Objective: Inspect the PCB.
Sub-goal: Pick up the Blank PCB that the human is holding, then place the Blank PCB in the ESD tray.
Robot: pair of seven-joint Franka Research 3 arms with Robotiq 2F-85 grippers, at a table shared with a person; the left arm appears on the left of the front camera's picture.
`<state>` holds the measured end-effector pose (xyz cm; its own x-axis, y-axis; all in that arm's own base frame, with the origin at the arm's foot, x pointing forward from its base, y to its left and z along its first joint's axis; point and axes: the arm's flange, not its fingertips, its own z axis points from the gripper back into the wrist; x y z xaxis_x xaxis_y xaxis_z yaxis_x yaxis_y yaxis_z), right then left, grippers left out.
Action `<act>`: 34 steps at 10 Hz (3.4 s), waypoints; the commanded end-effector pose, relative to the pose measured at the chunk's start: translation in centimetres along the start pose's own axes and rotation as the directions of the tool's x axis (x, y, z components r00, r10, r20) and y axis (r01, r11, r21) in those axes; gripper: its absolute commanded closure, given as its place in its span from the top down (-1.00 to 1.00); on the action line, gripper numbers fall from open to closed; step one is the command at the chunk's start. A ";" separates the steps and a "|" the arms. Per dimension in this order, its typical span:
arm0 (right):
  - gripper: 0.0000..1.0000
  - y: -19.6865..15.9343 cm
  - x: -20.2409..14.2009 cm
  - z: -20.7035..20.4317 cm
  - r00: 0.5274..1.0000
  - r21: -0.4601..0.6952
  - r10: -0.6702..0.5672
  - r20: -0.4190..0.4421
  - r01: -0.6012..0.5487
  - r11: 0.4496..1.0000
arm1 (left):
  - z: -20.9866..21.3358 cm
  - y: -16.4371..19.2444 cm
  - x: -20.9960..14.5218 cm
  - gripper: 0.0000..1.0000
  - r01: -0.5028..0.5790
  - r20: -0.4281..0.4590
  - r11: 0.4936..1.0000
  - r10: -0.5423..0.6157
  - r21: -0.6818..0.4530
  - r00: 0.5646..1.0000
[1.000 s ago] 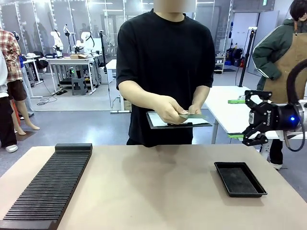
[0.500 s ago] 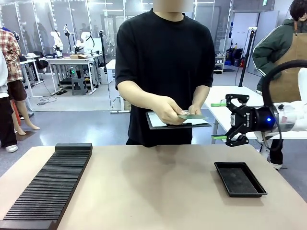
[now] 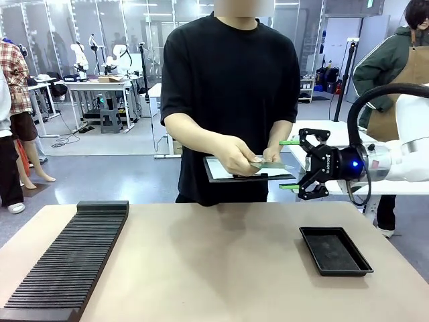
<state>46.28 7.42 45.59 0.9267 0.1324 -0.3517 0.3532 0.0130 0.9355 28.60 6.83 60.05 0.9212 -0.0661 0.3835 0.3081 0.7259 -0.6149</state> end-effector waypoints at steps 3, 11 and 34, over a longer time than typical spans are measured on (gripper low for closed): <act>0.61 0.3 0.8 -2.2 1.000 -0.001 0.021 -0.013 -0.021 1.000 | 0.3 -0.2 0.3 1.00 -0.002 -0.008 1.000 0.002 0.006 1.000; -1.00 0.2 0.8 -3.5 0.999 -0.011 0.034 -0.014 -0.034 0.999 | 0.3 -0.2 0.3 1.00 -0.002 -0.008 1.000 0.002 0.006 1.000; -1.00 0.0 0.5 -2.9 1.000 -0.017 0.011 -0.029 -0.011 1.000 | 0.3 -0.2 0.3 1.00 -0.002 -0.008 1.000 0.002 0.006 1.000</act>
<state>46.44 10.28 45.33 0.9251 0.1604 -0.3442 0.3447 0.0256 0.9383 28.60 6.83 60.05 0.9212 -0.0661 0.3835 0.3081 0.7259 -0.6149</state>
